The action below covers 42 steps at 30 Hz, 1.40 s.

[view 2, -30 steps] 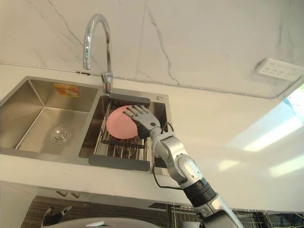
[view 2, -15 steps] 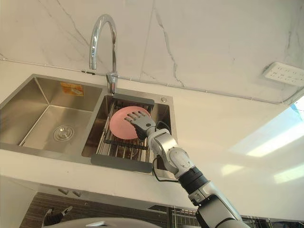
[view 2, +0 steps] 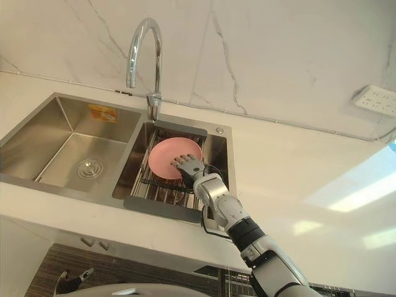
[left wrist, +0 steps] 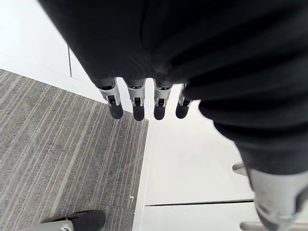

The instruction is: Walk over to the sink, pick up the cup, carry it to the dishwasher, place the cup inside the dishwasher, then close the dishwasher door

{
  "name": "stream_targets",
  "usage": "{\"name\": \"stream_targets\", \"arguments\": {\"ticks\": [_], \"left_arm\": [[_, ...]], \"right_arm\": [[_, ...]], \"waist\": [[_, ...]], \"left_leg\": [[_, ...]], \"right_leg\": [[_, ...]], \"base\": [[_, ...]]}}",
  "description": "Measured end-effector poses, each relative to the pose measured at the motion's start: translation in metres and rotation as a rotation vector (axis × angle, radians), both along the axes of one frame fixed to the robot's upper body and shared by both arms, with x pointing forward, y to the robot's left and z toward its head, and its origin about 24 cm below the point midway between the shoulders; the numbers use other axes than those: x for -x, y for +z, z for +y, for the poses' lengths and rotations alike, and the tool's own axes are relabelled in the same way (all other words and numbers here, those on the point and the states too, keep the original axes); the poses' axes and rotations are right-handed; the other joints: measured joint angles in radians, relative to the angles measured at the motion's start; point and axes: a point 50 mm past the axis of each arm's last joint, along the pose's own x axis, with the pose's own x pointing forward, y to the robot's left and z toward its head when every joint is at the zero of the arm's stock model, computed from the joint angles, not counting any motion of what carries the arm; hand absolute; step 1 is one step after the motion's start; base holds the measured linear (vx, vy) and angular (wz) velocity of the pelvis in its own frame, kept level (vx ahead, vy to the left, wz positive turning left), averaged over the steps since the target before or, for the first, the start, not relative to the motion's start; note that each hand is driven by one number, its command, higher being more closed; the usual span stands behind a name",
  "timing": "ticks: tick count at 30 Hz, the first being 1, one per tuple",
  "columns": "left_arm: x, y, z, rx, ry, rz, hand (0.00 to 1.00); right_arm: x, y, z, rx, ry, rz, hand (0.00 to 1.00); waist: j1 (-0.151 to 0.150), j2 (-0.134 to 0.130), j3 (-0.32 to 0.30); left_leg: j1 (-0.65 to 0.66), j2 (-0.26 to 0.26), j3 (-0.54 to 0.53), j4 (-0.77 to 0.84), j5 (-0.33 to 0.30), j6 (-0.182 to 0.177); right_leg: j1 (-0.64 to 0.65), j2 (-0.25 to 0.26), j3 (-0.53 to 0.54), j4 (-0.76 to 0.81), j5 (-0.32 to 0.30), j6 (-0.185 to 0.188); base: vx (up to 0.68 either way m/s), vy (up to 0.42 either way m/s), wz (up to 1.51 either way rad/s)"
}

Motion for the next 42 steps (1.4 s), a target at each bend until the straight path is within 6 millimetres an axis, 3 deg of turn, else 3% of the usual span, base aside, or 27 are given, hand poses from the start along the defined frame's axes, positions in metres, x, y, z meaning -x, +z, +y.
{"name": "stream_targets", "arguments": {"ticks": [10, 11, 17, 29, 35, 37, 42], "left_arm": [[-0.008, 0.004, 0.001, -0.008, -0.006, -0.038, 0.00], [-0.006, 0.003, 0.001, -0.007, -0.005, -0.034, 0.00], [-0.007, 0.003, 0.000, -0.006, -0.006, -0.034, 0.00], [-0.006, 0.003, 0.000, -0.005, -0.008, -0.033, 0.00], [-0.006, 0.003, 0.000, -0.007, -0.007, -0.034, 0.00], [-0.006, 0.003, 0.000, -0.008, -0.007, -0.037, 0.00], [-0.010, 0.007, 0.002, -0.016, -0.011, -0.077, 0.00]], "right_arm": [[-0.013, -0.003, -0.001, 0.018, -0.024, -0.067, 0.00], [-0.015, -0.003, 0.000, 0.017, -0.027, -0.080, 1.00], [-0.021, -0.006, -0.004, 0.026, -0.045, -0.165, 1.00], [-0.031, 0.000, -0.004, 0.014, -0.045, -0.237, 1.00], [-0.031, 0.005, -0.004, -0.070, -0.048, -0.284, 1.00], [-0.030, 0.010, -0.003, -0.116, -0.044, -0.306, 1.00], [-0.028, 0.056, -0.006, -0.332, -0.035, -0.486, 1.00]], "waist": [[0.003, 0.003, 0.009], [0.004, 0.003, 0.010], [0.018, 0.003, 0.023], [0.021, 0.001, 0.038], [0.015, -0.002, 0.048], [0.008, -0.002, 0.049], [-0.004, 0.000, 0.049]], "left_leg": [[-0.012, -0.001, -0.011, -0.005, 0.003, -0.005], [-0.012, -0.001, -0.010, -0.005, 0.004, -0.005], [-0.012, -0.001, -0.009, -0.004, 0.009, -0.013], [-0.012, -0.001, -0.004, -0.007, 0.021, -0.002], [-0.014, -0.002, -0.001, -0.007, 0.021, -0.001], [-0.014, -0.002, 0.000, -0.007, 0.021, -0.001], [-0.013, -0.002, 0.003, -0.007, 0.021, -0.001]], "right_leg": [[-0.001, -0.001, -0.022, -0.003, 0.000, 0.002], [0.000, -0.001, -0.023, -0.003, 0.000, 0.002], [0.002, -0.002, -0.026, -0.003, 0.000, 0.002], [0.008, -0.007, -0.052, -0.003, 0.007, 0.002], [0.005, -0.009, -0.052, -0.003, 0.009, 0.002], [0.004, -0.008, -0.050, -0.003, 0.009, 0.002], [0.004, -0.008, -0.047, -0.003, 0.012, 0.003]], "base": [[-0.01, -0.003, 0.04], [0.00, 0.000, 0.00], [-0.02, -0.001, 0.01], [-0.05, 0.002, 0.02], [-0.01, 0.001, 0.00], [0.00, 0.000, 0.00], [0.00, 0.000, 0.00]]}}
